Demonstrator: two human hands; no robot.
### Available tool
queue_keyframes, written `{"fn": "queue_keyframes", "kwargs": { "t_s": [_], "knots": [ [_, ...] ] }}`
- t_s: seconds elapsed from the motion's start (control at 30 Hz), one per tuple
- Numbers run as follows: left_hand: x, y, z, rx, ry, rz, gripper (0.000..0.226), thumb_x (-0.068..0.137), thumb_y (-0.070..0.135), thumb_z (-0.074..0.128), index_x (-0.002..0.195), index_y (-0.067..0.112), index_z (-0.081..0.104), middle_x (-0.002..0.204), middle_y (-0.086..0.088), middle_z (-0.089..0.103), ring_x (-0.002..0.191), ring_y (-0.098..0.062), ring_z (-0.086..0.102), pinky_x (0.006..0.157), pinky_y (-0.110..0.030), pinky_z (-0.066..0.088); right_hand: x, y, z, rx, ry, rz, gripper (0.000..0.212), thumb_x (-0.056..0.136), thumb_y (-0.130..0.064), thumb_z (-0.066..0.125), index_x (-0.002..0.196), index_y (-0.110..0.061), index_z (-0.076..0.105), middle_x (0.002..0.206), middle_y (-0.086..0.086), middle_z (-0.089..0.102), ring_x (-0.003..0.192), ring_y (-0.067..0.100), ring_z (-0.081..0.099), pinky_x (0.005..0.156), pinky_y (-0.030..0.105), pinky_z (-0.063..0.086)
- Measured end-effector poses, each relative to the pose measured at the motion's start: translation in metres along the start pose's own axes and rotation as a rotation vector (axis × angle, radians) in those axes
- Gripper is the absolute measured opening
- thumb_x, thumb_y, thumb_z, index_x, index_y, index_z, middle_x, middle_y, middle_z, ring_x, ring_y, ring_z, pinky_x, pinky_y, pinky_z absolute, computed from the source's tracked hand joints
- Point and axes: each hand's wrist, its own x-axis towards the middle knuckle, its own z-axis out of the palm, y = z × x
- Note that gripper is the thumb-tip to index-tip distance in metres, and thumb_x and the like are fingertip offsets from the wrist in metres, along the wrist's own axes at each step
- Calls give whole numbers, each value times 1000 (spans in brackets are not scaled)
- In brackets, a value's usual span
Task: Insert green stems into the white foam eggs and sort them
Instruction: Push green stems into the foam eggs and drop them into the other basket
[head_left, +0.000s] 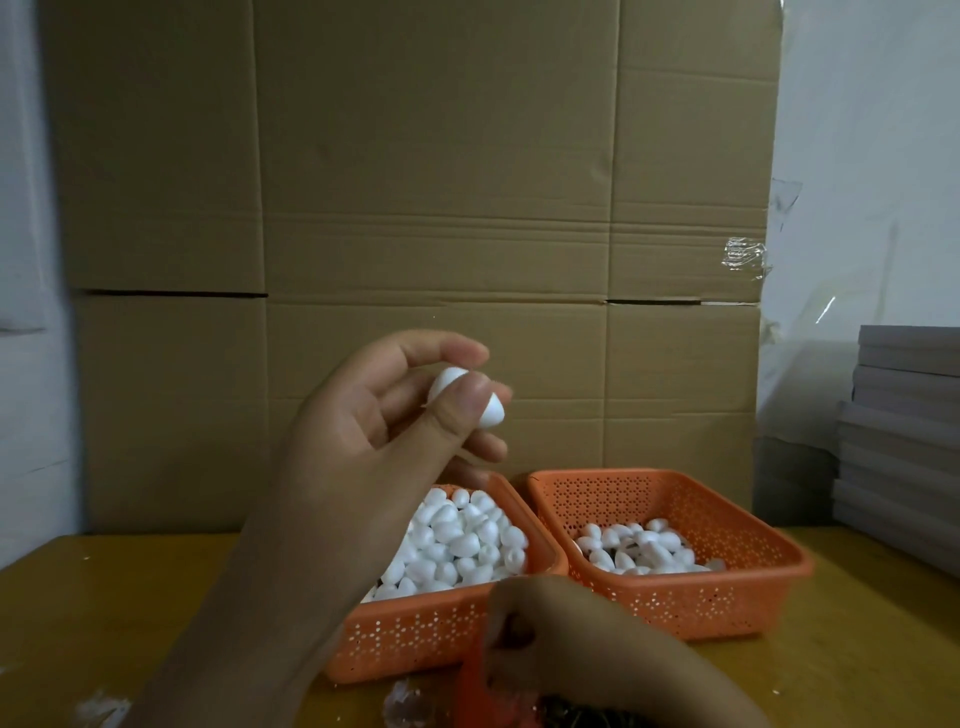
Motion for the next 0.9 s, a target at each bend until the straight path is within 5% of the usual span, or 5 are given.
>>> {"fn": "queue_keyframes", "kwargs": {
  "t_s": [0.27, 0.47, 0.63, 0.9],
  "knots": [
    [1, -8, -5, -208, 18, -96, 15, 65, 14, 69, 78, 17, 66, 99, -6, 75, 90, -22, 74, 63, -20, 56, -24, -30, -41, 484, 396, -108, 2, 90, -1, 61, 88, -1, 62, 69, 8, 71, 59, 15, 67, 58, 23, 53],
    [1, -8, -2, -2, -58, -75, 32, 79, 29, 55, 107, 25, 72, 100, 2, 75, 87, -14, 74, 67, -16, 55, -37, -53, -52, 650, 595, -209, 20, 74, -30, 66, 88, -17, 74, 54, 1, 57, 47, 11, 51, 48, 19, 45],
    [-1, -10, 4, 85, -79, -79, 27, 83, 37, 52, 95, 26, 74, 88, -1, 73, 64, -15, 70, 57, -18, 53, -44, -63, -58, 710, 649, -272, 26, 71, -30, 67, 94, -20, 70, 52, -1, 49, 44, 8, 46, 45, 17, 42],
    [2, -14, 0, -131, -58, -136, 32, 79, 21, 57, 106, 24, 75, 107, 1, 74, 99, -14, 71, 74, -19, 56, -51, -75, -57, 746, 599, -387, 12, 73, -23, 67, 79, -12, 68, 56, 2, 59, 48, 11, 56, 47, 20, 45]
  ]
}}
